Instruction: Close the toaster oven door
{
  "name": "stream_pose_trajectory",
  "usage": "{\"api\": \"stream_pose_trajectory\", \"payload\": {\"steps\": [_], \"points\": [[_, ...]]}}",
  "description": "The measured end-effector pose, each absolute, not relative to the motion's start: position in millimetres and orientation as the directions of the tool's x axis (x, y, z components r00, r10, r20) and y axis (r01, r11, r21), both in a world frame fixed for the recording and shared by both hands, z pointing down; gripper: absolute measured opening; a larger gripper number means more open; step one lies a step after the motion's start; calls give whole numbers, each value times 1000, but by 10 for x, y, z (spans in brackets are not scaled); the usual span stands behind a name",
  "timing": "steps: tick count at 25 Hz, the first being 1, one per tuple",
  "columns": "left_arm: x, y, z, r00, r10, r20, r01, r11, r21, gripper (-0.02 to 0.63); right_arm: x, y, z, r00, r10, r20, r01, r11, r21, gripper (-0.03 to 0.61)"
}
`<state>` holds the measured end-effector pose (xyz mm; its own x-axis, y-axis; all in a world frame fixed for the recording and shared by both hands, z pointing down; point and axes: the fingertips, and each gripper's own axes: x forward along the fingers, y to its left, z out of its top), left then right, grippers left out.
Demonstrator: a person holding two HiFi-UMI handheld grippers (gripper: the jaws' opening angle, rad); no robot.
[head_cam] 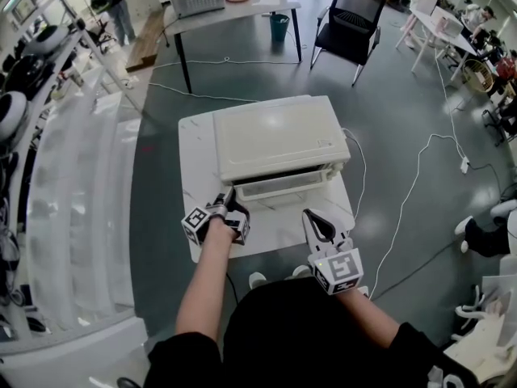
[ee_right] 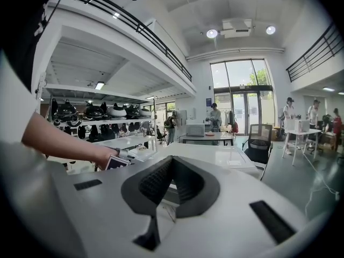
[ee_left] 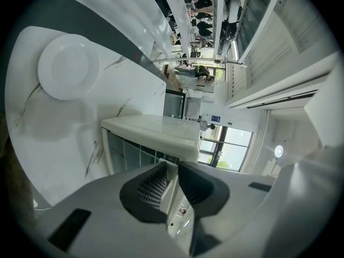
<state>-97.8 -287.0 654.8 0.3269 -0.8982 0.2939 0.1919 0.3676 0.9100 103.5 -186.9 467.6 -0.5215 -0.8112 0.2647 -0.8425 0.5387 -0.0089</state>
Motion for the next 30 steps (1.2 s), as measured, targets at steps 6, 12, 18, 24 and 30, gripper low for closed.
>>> {"api": "stream_pose_trajectory", "payload": {"steps": [6,12,18,24,30], "points": [[-1023,-2973,6555,306,-903,303,197,371,907,80,1041,-1917,4694,-509,-815,277,-850,527,-10,20],[-1017,-2988,6544,310,-906,288,194,357,914,80,1070,-1877,4712,-498,-821,279,-856,517,-8,20],[-997,-3045,6542,304,-912,275,204,345,916,80,1115,-1907,4723,-491,-824,282,-860,509,-9,20],[-981,-2987,6581,297,-922,248,206,316,926,84,1131,-1814,4757,-498,-818,287,-856,517,-14,20],[-1017,-3034,6561,302,-927,222,206,291,934,89,1084,-1814,4670,-519,-809,278,-849,527,-51,20]]}}
